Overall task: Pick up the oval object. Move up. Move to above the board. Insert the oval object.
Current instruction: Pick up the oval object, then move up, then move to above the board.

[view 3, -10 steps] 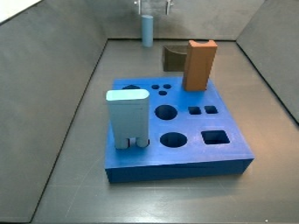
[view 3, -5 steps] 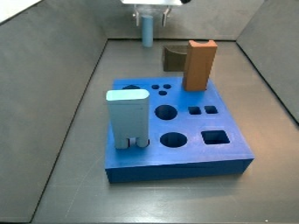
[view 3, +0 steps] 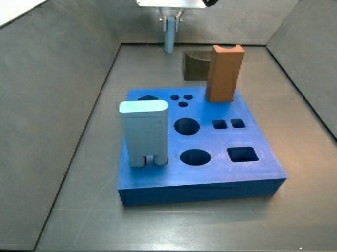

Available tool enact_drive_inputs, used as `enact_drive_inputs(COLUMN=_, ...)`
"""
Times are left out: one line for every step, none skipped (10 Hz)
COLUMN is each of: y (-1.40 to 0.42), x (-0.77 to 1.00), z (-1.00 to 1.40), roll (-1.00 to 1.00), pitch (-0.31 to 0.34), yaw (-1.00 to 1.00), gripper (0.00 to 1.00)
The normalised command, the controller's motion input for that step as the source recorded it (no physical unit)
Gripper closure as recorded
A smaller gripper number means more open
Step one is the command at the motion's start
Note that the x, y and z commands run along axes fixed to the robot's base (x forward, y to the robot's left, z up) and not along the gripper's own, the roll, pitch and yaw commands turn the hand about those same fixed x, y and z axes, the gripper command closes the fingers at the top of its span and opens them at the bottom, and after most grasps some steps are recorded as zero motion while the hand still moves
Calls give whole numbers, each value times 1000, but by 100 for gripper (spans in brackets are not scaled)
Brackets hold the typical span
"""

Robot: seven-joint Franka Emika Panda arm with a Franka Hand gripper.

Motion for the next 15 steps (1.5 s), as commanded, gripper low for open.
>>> enact_drive_inputs(y=0, x=0, z=0, roll=0, pitch=0, yaw=0, gripper=100)
enact_drive_inputs(y=0, x=0, z=0, roll=0, pitch=0, yaw=0, gripper=100)
enact_drive_inputs(y=0, x=0, z=0, roll=0, pitch=0, yaw=0, gripper=100)
enact_drive_inputs(y=0, x=0, z=0, roll=0, pitch=0, yaw=0, gripper=100)
enact_drive_inputs(y=0, x=0, z=0, roll=0, pitch=0, yaw=0, gripper=100)
enact_drive_inputs(y=0, x=0, z=0, roll=0, pitch=0, yaw=0, gripper=100)
enact_drive_inputs(y=0, x=0, z=0, roll=0, pitch=0, yaw=0, gripper=100)
enact_drive_inputs(y=0, x=0, z=0, roll=0, pitch=0, yaw=0, gripper=100)
enact_drive_inputs(y=0, x=0, z=833, roll=0, pitch=0, yaw=0, gripper=100)
enact_drive_inputs(y=-24, x=18, z=842, roll=-7, pitch=-3, yaw=-12, gripper=100)
enact_drive_inputs(y=-17, x=-5, z=735, roll=6, pitch=23, yaw=-14, gripper=100)
enact_drive_inputs(y=-9, x=-13, z=554, roll=34, pitch=50, yaw=-14, gripper=100)
enact_drive_inputs(y=-9, x=-14, z=411, roll=50, pitch=69, yaw=-10, gripper=100)
enact_drive_inputs(y=-7, x=-12, z=313, roll=62, pitch=75, yaw=-3, gripper=100)
enact_drive_inputs(y=172, x=-257, z=1000, roll=184, pitch=-179, yaw=-134, gripper=100)
